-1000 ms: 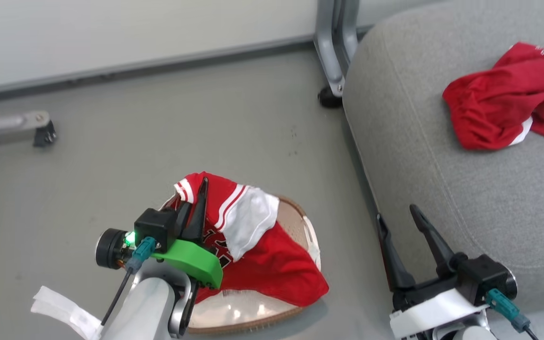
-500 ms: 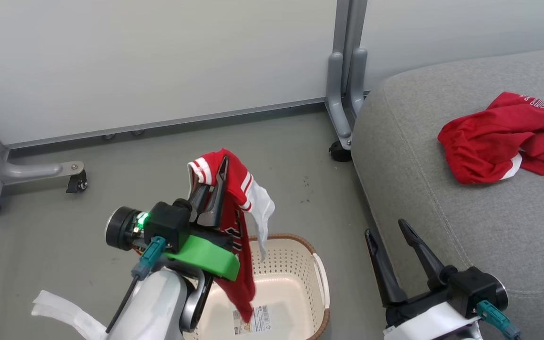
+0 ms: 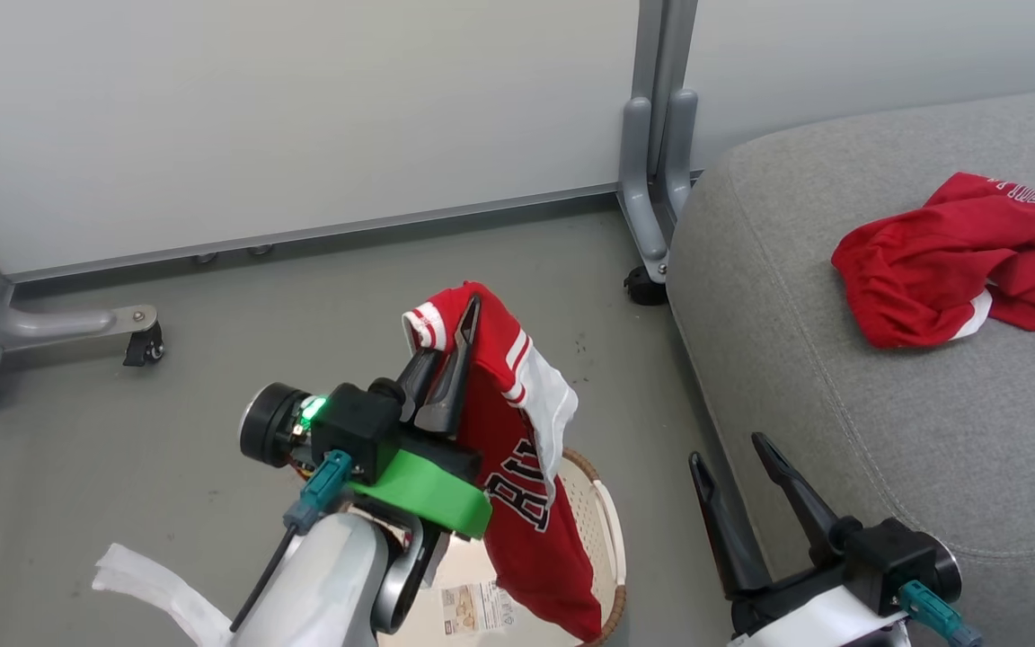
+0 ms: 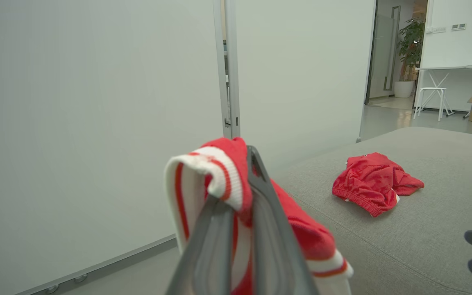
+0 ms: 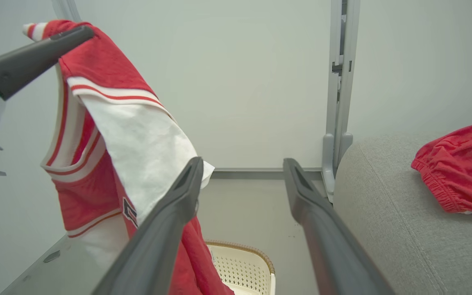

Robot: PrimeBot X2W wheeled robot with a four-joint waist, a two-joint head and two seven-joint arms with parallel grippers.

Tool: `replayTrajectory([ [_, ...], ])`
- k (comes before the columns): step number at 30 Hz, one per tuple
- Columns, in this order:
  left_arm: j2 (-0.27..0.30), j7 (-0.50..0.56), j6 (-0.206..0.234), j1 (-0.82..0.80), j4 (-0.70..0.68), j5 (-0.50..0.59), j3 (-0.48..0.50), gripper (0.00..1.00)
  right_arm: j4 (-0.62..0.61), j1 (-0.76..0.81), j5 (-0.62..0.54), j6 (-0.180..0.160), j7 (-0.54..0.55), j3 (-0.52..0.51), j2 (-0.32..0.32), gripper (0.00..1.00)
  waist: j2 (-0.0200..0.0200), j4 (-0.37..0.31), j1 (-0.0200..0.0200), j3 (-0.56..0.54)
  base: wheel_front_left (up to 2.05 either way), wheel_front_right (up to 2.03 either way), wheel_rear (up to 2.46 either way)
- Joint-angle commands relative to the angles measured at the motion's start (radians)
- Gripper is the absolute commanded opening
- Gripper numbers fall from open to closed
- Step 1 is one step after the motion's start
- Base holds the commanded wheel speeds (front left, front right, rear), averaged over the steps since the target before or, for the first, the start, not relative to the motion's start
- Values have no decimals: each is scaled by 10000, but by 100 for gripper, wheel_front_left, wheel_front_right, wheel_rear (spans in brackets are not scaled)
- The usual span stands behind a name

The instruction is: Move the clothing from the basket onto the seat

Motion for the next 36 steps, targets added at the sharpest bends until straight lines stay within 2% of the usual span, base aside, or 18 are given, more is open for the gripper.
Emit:
replayTrajectory([
  [1, 6, -39, -43, -172, -44, -33, -65, 0, 73, -25, 37, -10, -30, 24, -24, 100, 0, -14, 1, 4, 0, 0, 0],
  [7, -30, -39, -157, -348, -149, -135, -410, 0, 323, -111, -62, -12, -32, 426, -139, 100, 0, -34, 1, 5, 0, 0, 0],
  [18, -68, 117, -137, -902, -833, -541, -1313, 0, 1390, -979, -88, -12, -30, 1860, -338, 100, 0, -23, 1, 89, 0, 0, 0],
  [25, -69, 451, -49, -1287, -1821, -1305, -1916, 0, 2560, -1566, -18, -10, -30, 2053, -240, 100, 0, 68, 1, 187, 0, 0, 0],
  [36, -69, 967, 214, -1711, -2917, -1536, -2644, 0, 3172, -2011, -402, -10, -30, 1759, -36, 100, 0, 417, 1, 252, 0, 0, 0],
])
